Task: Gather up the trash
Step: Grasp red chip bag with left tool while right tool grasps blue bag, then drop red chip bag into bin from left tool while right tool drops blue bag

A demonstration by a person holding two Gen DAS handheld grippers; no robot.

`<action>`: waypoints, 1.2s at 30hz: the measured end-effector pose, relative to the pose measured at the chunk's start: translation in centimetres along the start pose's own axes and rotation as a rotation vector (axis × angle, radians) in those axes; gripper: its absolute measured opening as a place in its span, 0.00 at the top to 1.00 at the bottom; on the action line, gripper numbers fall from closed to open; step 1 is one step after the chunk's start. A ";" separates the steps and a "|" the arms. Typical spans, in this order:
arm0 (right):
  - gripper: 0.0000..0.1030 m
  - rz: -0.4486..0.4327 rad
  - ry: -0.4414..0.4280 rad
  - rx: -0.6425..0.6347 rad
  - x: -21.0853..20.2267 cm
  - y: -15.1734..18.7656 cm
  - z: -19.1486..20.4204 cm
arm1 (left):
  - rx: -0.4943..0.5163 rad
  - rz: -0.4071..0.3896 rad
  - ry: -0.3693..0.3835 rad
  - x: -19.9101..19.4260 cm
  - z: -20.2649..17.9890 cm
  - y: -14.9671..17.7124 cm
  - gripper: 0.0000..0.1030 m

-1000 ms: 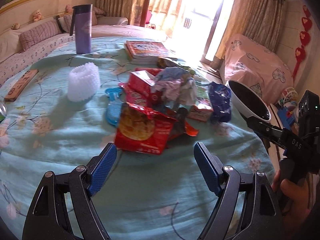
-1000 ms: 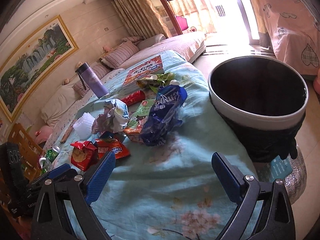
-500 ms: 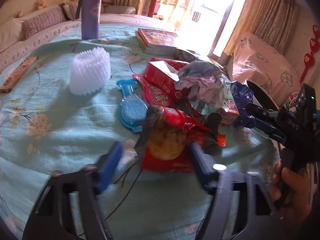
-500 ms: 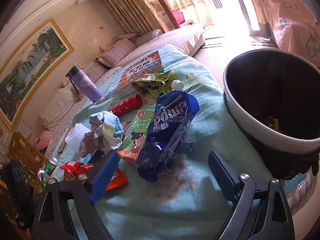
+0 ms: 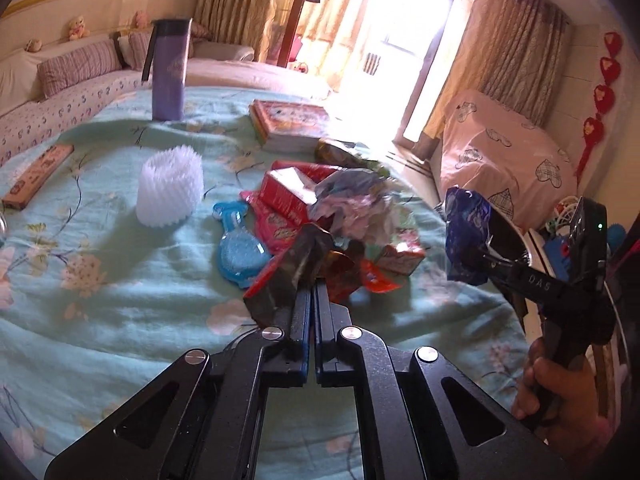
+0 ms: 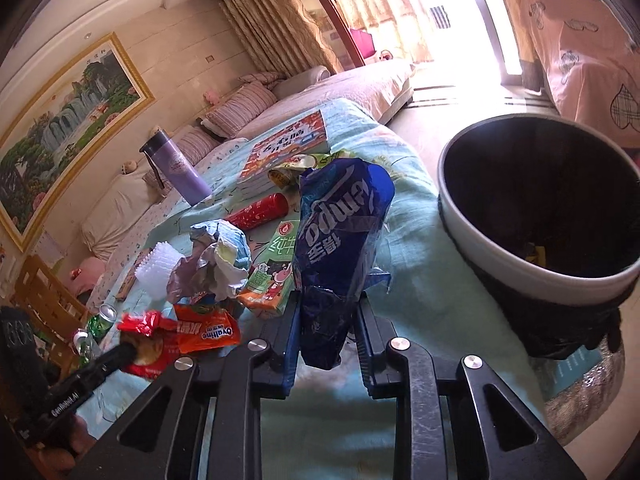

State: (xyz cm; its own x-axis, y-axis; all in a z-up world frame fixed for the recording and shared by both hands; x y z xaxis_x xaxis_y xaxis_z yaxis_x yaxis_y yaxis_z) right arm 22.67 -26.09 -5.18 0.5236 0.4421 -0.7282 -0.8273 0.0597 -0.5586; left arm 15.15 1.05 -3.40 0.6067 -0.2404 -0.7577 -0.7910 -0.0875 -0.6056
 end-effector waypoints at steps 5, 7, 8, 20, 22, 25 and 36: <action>0.76 -0.024 0.007 0.004 -2.0 0.5 -0.9 | 0.031 -0.024 0.036 -1.1 -2.0 -0.5 0.99; 0.76 -0.035 0.012 0.006 -2.6 0.6 -1.2 | 0.047 -0.027 0.056 -1.4 -3.1 -0.7 0.99; 0.76 -0.041 0.016 0.007 -3.0 0.7 -1.4 | 0.056 -0.029 0.062 -1.4 -3.6 -0.8 0.99; 0.76 -0.091 0.055 0.062 -6.2 0.8 -4.8 | 0.177 0.002 0.154 0.5 -11.8 -1.3 0.99; 0.76 -0.100 0.065 0.067 -6.7 0.8 -5.2 | 0.188 0.005 0.172 0.9 -13.0 -1.5 0.99; 0.76 -0.110 0.079 0.078 -7.3 0.6 -6.2 | 0.206 0.007 0.190 1.6 -14.7 -2.1 0.99; 0.76 -0.120 0.126 0.098 -8.3 -0.4 -9.3 | 0.243 0.015 0.215 4.4 -18.6 -4.5 0.99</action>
State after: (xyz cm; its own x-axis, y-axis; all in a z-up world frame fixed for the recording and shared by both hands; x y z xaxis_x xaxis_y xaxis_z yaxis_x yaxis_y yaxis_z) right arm 20.61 -38.14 -2.64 0.6356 0.3113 -0.7064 -0.7703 0.1946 -0.6073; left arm 19.91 -17.57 0.52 0.5435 -0.4412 -0.7141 -0.7420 0.1453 -0.6545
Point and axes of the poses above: each gripper's, at about its wrist camera, not at the fingertips, and x roughly the way its jaws point, z to its left, y to its underside, the point moved 3 cm from there along x, roughly the way its jaws point, and after that the axes turned 11 degrees about z, right-handed, at the moved point
